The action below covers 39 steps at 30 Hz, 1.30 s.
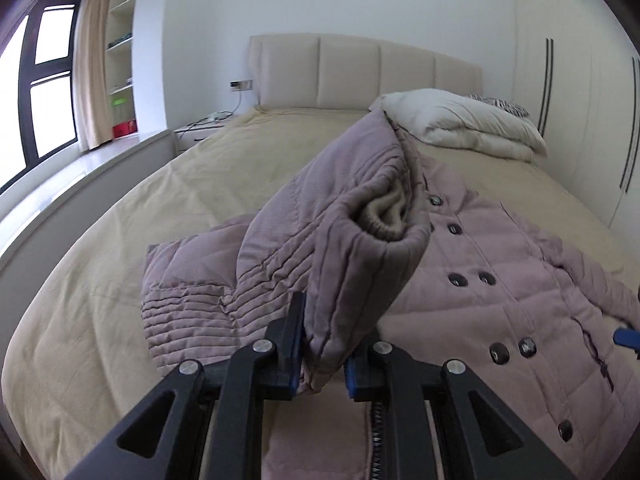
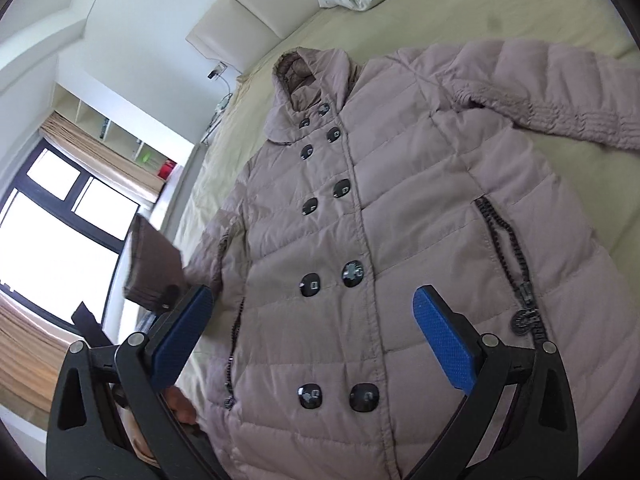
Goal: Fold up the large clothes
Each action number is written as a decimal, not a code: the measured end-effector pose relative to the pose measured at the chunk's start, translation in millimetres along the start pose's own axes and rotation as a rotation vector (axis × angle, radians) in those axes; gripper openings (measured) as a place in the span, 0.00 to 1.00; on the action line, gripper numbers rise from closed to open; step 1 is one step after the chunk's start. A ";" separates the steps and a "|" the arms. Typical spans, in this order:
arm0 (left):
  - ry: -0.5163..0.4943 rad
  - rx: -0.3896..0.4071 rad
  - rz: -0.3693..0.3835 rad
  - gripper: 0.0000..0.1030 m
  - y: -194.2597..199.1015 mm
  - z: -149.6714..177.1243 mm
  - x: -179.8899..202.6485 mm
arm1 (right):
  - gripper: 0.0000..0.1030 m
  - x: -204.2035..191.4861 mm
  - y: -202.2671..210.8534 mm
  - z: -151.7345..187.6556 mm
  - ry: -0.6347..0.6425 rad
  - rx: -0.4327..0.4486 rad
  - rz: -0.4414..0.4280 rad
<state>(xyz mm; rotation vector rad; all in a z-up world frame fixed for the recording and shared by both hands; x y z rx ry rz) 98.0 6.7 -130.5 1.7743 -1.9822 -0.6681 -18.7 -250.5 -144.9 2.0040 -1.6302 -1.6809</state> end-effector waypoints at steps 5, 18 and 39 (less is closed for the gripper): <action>-0.109 -0.022 0.012 0.17 -1.5 14.8 35.7 | 0.99 -27.8 -48.3 -8.5 -0.011 -0.156 -0.160; -0.235 -0.052 -0.022 0.18 -6.4 35.5 39.9 | 0.91 -146.5 -161.4 5.4 0.083 -0.483 -0.297; 0.320 -0.083 0.080 0.79 -25.8 21.7 -43.7 | 0.16 -267.3 -84.5 -116.0 0.311 -0.254 -0.354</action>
Point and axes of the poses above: each gripper's, at about its wrist camera, not at the fingertips, and y roughly against the way its jaws point, x to its right, z to its underside, the point moved 7 cm from there along -y, roughly the way its jaws point, and after that the axes turned 3 degrees about -y, right-handed, at the moved point
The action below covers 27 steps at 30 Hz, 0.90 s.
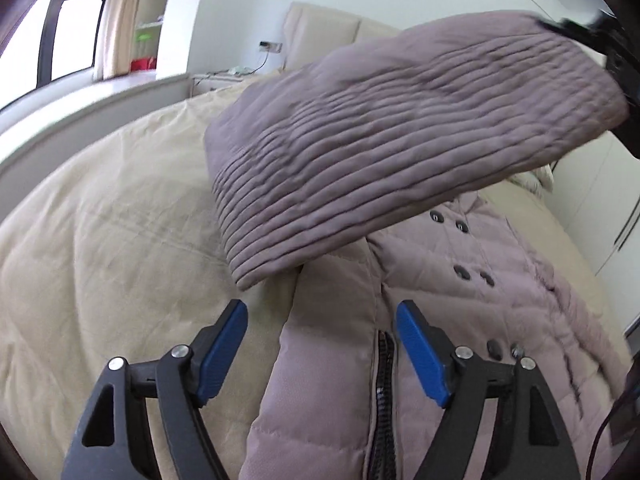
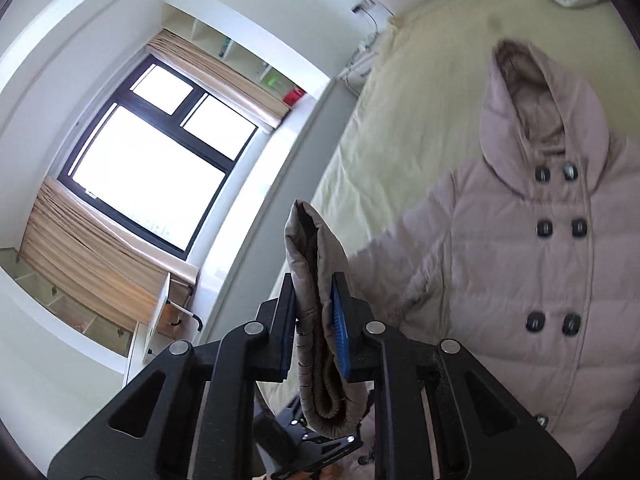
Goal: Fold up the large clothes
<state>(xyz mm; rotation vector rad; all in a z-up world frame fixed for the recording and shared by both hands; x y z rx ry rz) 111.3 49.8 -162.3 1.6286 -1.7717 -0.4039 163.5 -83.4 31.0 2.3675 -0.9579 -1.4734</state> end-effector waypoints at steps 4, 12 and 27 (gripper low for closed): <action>0.156 -0.018 0.031 0.80 -27.4 -22.3 -5.3 | 0.16 -60.5 49.5 -51.5 0.108 0.115 -0.022; 0.138 -0.049 -0.037 0.78 -92.1 -57.3 8.3 | 0.16 -76.6 130.7 -108.7 0.132 0.240 -0.020; 0.071 -0.123 -0.168 0.40 -131.4 -58.1 -46.2 | 0.15 263.2 138.5 -62.5 -0.361 0.301 0.172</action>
Point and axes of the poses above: each gripper's, at about its wrist camera, not at the fingertips, and y roughly against the way its jaws point, x to its right, z to its underside, the point moved 7 cm from there along -y, roughly the way its jaws point, and after that the axes turned 3 degrees about -y, right-handed, at the moved point
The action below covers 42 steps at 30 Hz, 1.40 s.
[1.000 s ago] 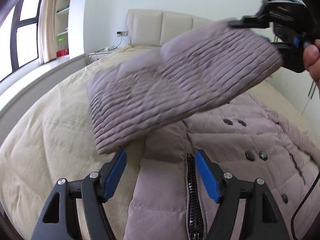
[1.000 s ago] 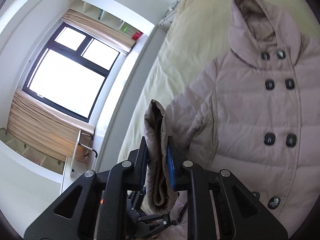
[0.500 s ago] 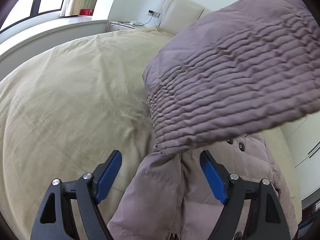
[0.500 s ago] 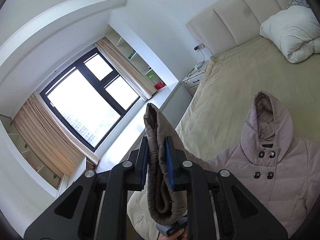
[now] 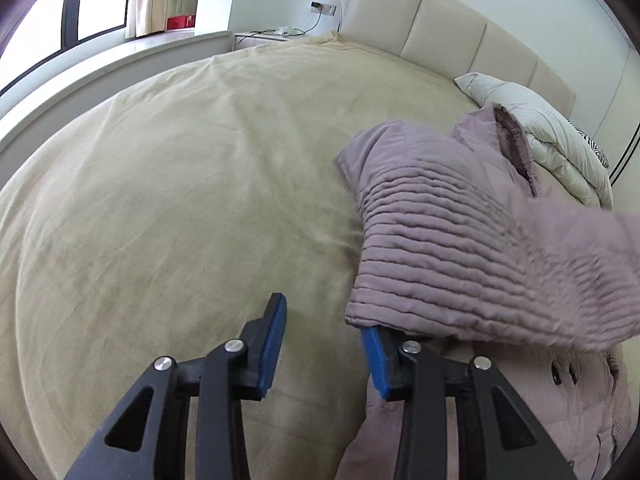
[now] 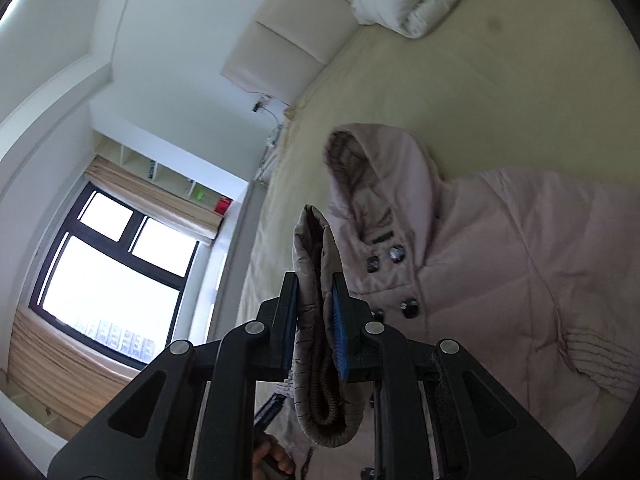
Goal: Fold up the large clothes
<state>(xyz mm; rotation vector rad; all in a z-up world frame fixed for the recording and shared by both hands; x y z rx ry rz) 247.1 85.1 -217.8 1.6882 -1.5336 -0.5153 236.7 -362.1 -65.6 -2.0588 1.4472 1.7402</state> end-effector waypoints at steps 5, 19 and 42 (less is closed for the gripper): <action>-0.024 0.003 -0.024 0.40 1.4 4.3 0.9 | 0.15 138.4 -57.7 31.8 -0.182 -0.037 0.205; -0.178 0.152 -0.063 0.48 66.0 -34.7 22.7 | 0.16 135.5 -52.3 13.2 -0.017 0.038 0.261; -0.399 -0.042 -0.162 0.48 -34.7 -23.2 73.7 | 0.82 114.5 -42.8 33.9 0.297 0.000 0.397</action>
Point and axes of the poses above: each gripper's, at about its wrist camera, not at the fingertips, and y roughly against the way its jaws point, x to its right, z to its underside, the point moved 7 cm from there along -y, roughly the way its jaws point, and after that the axes turned 3 degrees about -y, right-handed, at the moved point
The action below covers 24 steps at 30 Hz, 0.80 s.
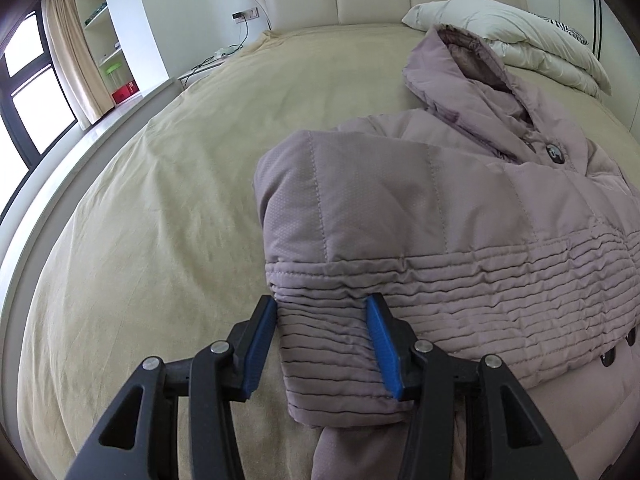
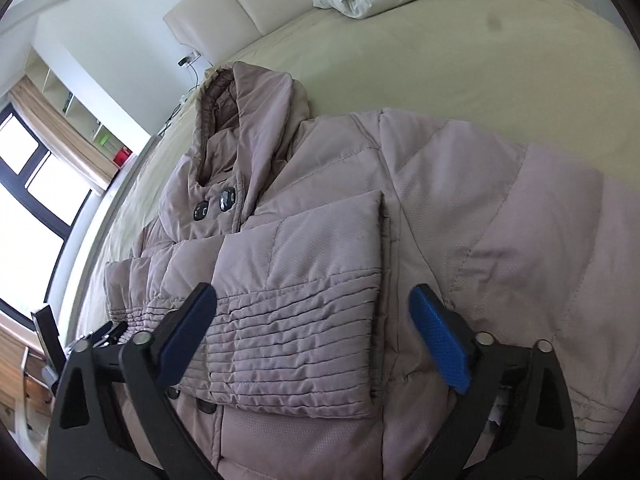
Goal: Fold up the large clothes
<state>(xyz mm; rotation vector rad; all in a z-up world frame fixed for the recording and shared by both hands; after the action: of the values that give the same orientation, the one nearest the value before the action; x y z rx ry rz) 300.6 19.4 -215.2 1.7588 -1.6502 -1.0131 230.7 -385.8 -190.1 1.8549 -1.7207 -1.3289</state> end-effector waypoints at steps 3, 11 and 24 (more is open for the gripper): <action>-0.015 0.019 -0.019 0.48 1.1 1.5 3.4 | 0.43 0.8 -10.5 -0.1 0.110 -0.024 0.165; 0.132 0.121 0.085 0.48 45.3 -6.0 -27.8 | 0.26 18.9 -26.7 -20.9 0.062 -0.018 0.219; -0.002 0.001 0.070 0.37 -39.1 -32.1 -20.7 | 0.28 25.8 5.1 -29.9 0.014 0.036 0.285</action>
<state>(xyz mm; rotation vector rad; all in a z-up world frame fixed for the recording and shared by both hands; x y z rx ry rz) 350.1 40.9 -223.9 1.6892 -1.7012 -0.9828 246.7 -421.1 -181.2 1.5585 -1.9264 -1.1757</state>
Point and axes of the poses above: each gripper's, at about its wrist camera, not at the fingertips, and y roughly against the way its jaws point, x to its right, z to its underside, the point moved 7 cm from there along -y, roughly the way its jaws point, and after that the axes turned 3 degrees about -y, right-handed, at the moved point
